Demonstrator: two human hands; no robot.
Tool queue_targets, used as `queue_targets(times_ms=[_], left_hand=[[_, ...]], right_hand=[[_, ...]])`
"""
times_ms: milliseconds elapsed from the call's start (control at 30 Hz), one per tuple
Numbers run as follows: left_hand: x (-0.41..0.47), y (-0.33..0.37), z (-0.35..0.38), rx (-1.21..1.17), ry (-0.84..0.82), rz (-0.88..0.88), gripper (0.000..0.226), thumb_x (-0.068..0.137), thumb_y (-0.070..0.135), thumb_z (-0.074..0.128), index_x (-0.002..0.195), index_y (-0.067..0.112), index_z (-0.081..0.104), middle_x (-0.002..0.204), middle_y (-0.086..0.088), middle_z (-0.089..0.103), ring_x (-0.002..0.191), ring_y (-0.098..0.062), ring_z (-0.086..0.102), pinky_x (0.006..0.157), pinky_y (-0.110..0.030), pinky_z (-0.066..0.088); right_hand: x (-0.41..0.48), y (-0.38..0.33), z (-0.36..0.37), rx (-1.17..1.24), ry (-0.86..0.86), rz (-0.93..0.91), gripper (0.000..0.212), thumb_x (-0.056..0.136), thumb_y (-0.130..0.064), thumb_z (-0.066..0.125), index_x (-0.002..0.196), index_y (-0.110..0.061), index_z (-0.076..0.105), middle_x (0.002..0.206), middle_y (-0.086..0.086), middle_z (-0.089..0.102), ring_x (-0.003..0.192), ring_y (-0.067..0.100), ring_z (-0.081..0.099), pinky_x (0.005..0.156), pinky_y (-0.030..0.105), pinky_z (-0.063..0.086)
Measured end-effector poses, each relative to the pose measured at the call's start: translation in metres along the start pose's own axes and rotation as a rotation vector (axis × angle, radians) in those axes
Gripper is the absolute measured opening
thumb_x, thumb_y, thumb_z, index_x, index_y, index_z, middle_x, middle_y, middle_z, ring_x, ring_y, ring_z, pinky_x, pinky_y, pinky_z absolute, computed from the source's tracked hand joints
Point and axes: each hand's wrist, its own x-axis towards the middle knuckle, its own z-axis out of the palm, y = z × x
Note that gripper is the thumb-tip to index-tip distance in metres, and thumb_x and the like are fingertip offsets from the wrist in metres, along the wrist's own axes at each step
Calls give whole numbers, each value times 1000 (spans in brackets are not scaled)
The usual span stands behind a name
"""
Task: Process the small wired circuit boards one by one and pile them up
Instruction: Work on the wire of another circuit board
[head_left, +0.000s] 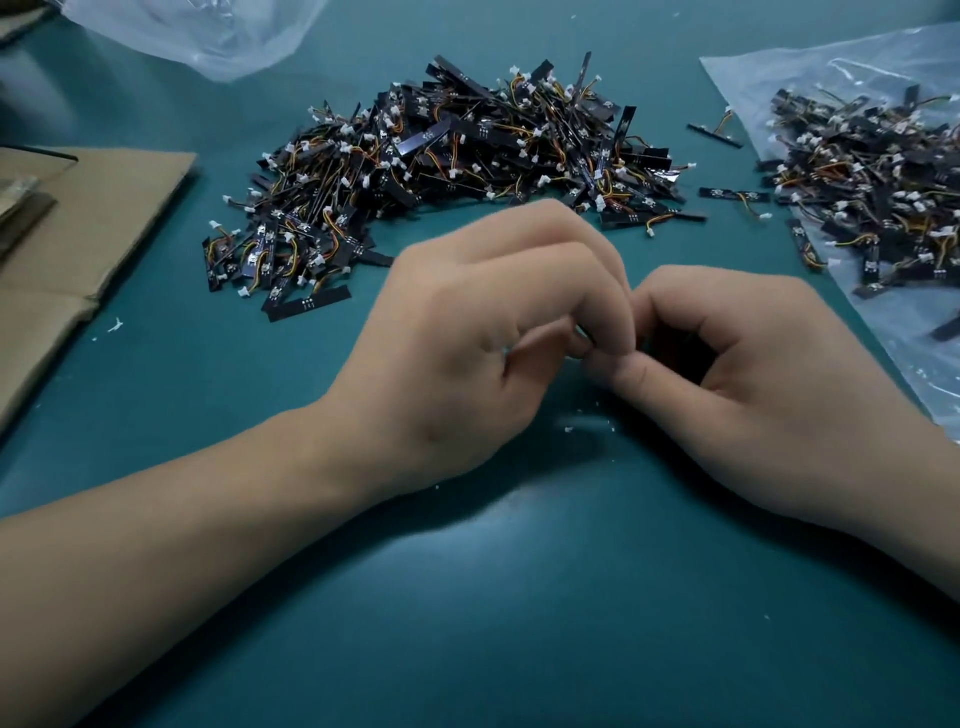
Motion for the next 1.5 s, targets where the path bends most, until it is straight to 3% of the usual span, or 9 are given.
queue_targets(times_ms=[67,233,300,400,467,767,1000,1300,1500], left_hand=[[-1,-1,0,-6,12,-11,32,80,-24,56,82,3,71,97,-9,67,88,-20,67,76,-20,51],[-1,2,0,-74,9,-246,16,94,-2,62,104,10,67,102,0,69,83,-22,70,72,-37,58],[0,3,0,-30,-27,-315,13,95,12,66,108,14,68,94,7,70,81,-16,68,72,-30,56],[2,4,-1,44,-92,-338,8,98,21,67,94,17,73,73,11,64,65,-2,58,62,-13,42],[2,5,-2,56,-110,-345,13,98,20,66,86,17,71,66,11,60,59,-1,52,60,-9,35],[3,4,-4,-16,-93,-356,14,97,15,66,87,12,75,68,0,63,64,-12,55,63,-20,43],[3,5,-3,-11,-120,-362,19,98,18,62,84,15,74,64,-2,62,60,-20,57,60,-33,44],[3,6,-3,-9,-96,-369,21,94,15,62,77,12,73,59,-1,57,56,-19,51,56,-32,41],[2,7,-4,-45,-112,-351,19,94,12,66,77,12,74,63,-4,64,57,-24,57,57,-38,44]], right_hand=[[-1,1,0,24,22,14,14,90,-41,68,83,-28,67,72,-19,61,67,2,57,61,11,37],[2,0,-2,152,151,83,14,91,-40,68,83,-29,67,72,-12,66,57,10,57,52,15,41],[2,0,-3,189,175,93,14,92,-40,68,83,-28,68,71,-5,67,58,19,58,51,26,45],[1,0,-4,201,172,78,14,93,-37,68,82,-27,68,71,-1,66,59,22,57,52,32,46],[0,0,-4,192,149,73,14,93,-37,66,82,-28,67,71,-1,66,59,21,58,54,34,47],[0,1,-5,223,70,90,20,97,-36,56,85,-24,67,76,-3,71,62,24,60,60,45,47],[0,0,-5,241,74,101,22,94,-40,56,83,-24,66,71,1,69,58,25,59,57,46,46],[1,0,-5,223,58,83,19,95,-31,57,80,-24,66,74,-4,70,62,23,60,60,40,47],[0,0,-6,244,36,88,21,93,-35,55,78,-23,64,70,3,68,61,25,61,60,45,47]])
